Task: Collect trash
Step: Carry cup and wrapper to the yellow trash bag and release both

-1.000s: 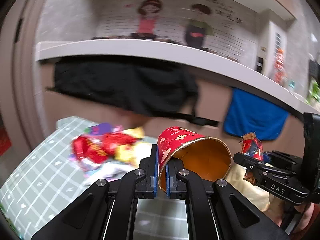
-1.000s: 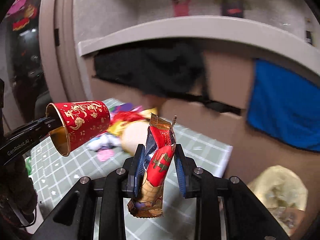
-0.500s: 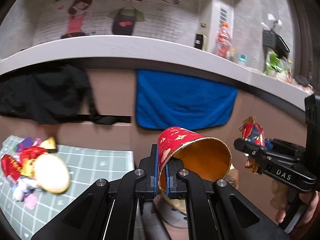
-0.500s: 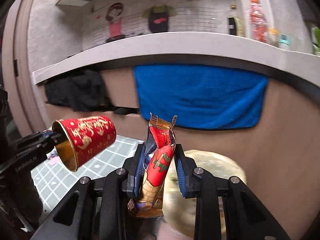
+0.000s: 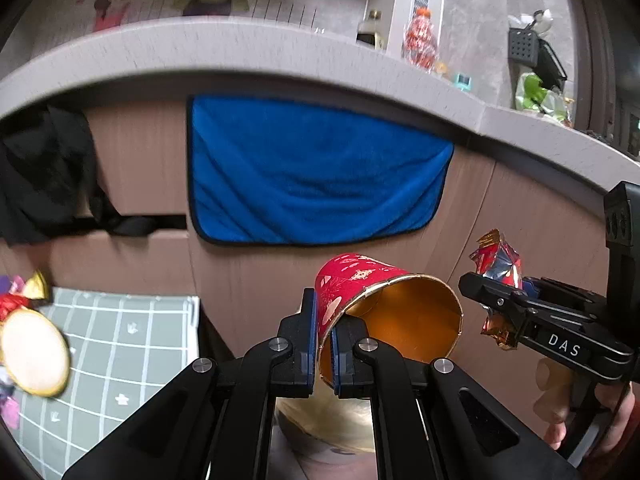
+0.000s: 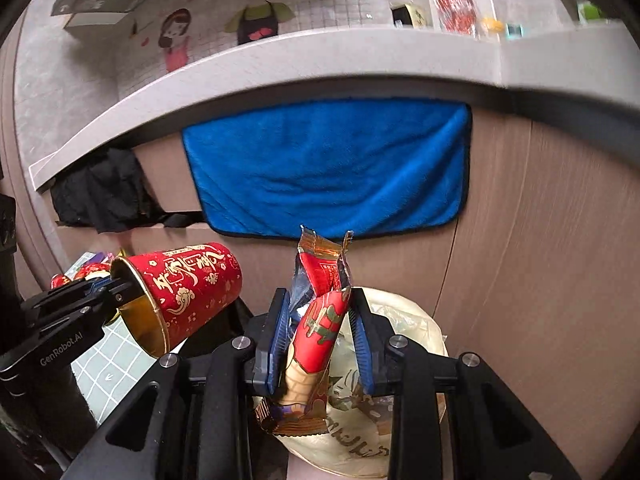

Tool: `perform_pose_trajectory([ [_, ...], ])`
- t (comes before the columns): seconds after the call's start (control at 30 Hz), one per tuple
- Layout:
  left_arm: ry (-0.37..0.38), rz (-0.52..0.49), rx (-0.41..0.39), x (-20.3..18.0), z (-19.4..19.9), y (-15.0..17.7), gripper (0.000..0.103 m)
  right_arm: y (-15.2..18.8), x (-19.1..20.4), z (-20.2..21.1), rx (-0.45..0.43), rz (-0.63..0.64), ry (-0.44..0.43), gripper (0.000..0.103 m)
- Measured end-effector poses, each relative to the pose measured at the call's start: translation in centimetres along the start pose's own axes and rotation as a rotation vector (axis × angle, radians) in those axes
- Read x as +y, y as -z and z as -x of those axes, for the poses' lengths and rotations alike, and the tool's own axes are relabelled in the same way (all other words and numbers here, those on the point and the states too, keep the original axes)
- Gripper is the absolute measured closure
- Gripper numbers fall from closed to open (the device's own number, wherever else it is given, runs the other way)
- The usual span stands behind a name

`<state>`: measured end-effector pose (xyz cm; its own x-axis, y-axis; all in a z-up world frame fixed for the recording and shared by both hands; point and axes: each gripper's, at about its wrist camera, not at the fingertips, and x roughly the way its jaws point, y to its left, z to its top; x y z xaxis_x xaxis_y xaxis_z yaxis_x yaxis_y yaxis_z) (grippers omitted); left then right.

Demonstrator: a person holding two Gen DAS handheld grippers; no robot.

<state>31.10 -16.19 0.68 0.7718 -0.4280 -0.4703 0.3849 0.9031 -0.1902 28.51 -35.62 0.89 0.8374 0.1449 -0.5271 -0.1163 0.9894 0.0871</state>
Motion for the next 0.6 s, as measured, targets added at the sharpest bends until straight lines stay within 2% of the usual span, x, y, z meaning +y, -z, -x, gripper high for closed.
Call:
perform_pose_trajectory([
  [0.17, 0.001, 0.026, 0.050, 0.3, -2.8, 0.1, 0.097, 0.0, -2.0, -2.2, 0.046, -0.051, -0.025, 0.075],
  [0.4, 0.023, 0.032, 0.075, -0.2, -5.2, 0.3, 0.097, 0.4, -3.1, -4.6, 0.080, -0.053, -0.020, 0.074],
  [0.53, 0.053, 0.048, 0.091, -0.3, -7.1, 0.4, 0.096, 0.5, -4.0, -5.7, 0.077, -0.078, -0.018, 0.067],
  [0.57, 0.082, 0.055, 0.101, -0.3, -7.8, 0.4, 0.095, 0.5, -4.2, -6.0, 0.076, -0.080, -0.015, 0.065],
  [0.6, 0.116, 0.062, 0.112, -0.2, -8.4, 0.4, 0.092, 0.6, -4.3, -6.2, 0.073, -0.082, -0.012, 0.058],
])
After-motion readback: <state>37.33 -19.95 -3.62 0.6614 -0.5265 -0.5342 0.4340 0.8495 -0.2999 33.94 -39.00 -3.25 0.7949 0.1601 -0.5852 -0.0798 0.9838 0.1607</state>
